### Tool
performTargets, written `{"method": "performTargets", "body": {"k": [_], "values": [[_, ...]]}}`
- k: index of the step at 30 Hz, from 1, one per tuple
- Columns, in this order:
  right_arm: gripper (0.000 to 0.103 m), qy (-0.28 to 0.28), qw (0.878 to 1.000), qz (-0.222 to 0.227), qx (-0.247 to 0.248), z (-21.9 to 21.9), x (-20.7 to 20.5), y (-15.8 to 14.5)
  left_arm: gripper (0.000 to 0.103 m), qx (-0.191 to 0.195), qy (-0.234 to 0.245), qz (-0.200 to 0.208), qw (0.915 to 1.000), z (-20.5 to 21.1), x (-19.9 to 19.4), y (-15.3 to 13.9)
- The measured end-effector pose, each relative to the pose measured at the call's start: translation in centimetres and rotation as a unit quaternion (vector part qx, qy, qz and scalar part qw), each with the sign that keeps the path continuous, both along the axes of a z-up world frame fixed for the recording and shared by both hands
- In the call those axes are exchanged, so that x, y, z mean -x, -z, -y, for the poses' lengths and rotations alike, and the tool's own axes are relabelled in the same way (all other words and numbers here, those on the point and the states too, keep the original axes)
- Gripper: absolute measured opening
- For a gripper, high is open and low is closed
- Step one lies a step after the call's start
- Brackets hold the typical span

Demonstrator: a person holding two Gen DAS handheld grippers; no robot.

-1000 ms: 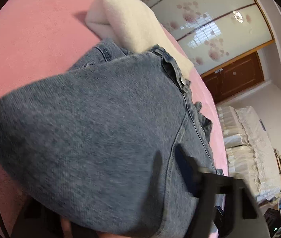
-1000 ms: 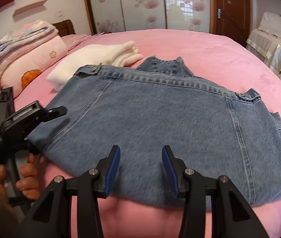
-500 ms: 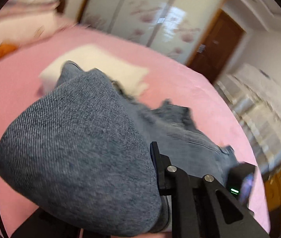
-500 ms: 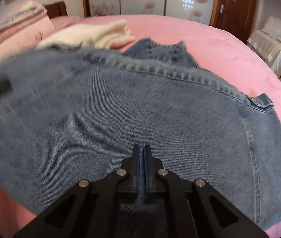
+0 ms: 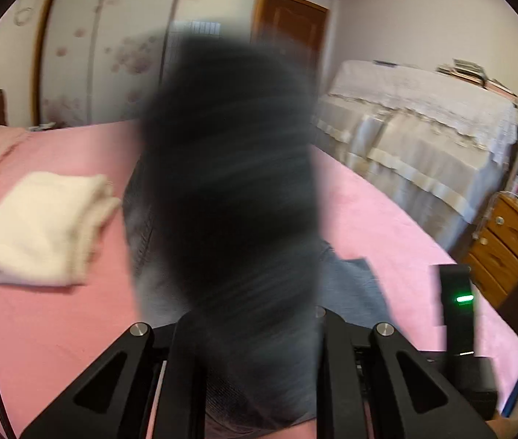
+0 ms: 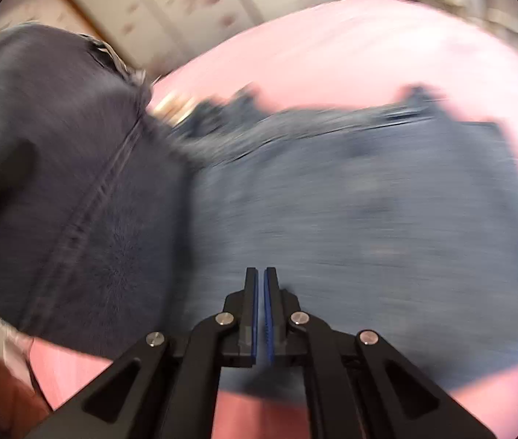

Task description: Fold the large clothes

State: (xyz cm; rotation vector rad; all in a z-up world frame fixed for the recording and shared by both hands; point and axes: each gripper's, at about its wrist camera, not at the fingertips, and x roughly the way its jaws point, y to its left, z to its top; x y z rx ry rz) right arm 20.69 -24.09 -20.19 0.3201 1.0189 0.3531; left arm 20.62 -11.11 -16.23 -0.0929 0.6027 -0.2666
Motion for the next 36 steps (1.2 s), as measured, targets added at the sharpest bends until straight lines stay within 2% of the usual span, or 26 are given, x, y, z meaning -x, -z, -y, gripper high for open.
{"method": "performTargets", "body": {"k": [2,5,8,10,12,15,16,17,18,21,22,23,24,26,30,33,36], "values": [[0.003,0.044,0.999,0.005,0.025,4.7,1.7,-0.6,0.013,0.013,0.020,-0.007,0.9997,2.8,-0.7,1.2],[0.003,0.090,0.994,0.001,0.065,9.9,4.0,-0.5,0.013,0.008,0.059,-0.039,0.9975,7.7,-1.7,4.8],[0.003,0.123,0.989,-0.021,0.075,13.9,5.8,0.5,0.013,-0.041,0.087,-0.099,0.9905,12.6,-2.4,9.5],[0.003,0.138,0.987,-0.030,0.074,15.3,6.7,1.0,0.014,-0.081,0.078,-0.102,0.9884,14.1,-2.3,11.1],[0.003,0.141,0.987,-0.033,0.069,15.7,7.2,1.3,0.014,-0.096,0.073,-0.096,0.9880,14.8,-2.2,11.1],[0.003,0.137,0.987,-0.032,0.074,15.2,7.2,1.5,0.027,-0.094,0.081,-0.115,0.9856,15.3,-2.4,10.5],[0.004,0.136,0.987,-0.030,0.076,15.1,7.1,1.4,0.033,-0.095,0.085,-0.121,0.9844,15.1,-2.6,10.2],[0.004,0.133,0.988,-0.029,0.075,14.9,6.9,1.1,0.044,-0.090,0.098,-0.134,0.9821,15.0,-2.5,9.5],[0.004,0.133,0.988,-0.027,0.071,15.1,6.9,0.8,0.048,-0.082,0.106,-0.141,0.9809,15.3,-2.5,9.0],[0.004,0.130,0.990,-0.013,0.056,15.7,6.2,-0.2,0.054,-0.040,0.129,-0.160,0.9779,13.8,-0.9,6.3],[0.007,0.125,0.991,-0.006,0.055,15.6,6.1,-1.2,0.060,-0.027,0.134,-0.168,0.9762,13.0,-0.2,5.6],[0.014,0.120,0.991,0.000,0.055,15.4,6.0,-1.8,0.063,-0.014,0.135,-0.176,0.9749,11.9,0.3,5.0],[0.018,0.115,0.992,0.007,0.055,15.2,5.9,-2.5,0.064,0.000,0.132,-0.182,0.9744,10.7,0.9,4.1],[0.033,0.105,0.993,0.028,0.051,14.9,5.8,-4.2,0.064,0.011,0.116,-0.189,0.9751,8.6,1.4,2.7],[0.036,0.078,0.995,0.046,0.033,14.0,5.3,-6.1,0.064,-0.022,0.030,-0.182,0.9826,3.4,0.9,1.5],[0.037,0.048,0.997,0.033,0.048,12.5,4.2,-5.1,0.064,-0.064,-0.027,-0.191,0.9790,0.9,-0.4,2.9],[0.037,0.026,0.998,0.014,0.058,11.1,3.5,-3.4,0.064,-0.071,-0.048,-0.186,0.9788,0.2,-1.9,3.7]]}}
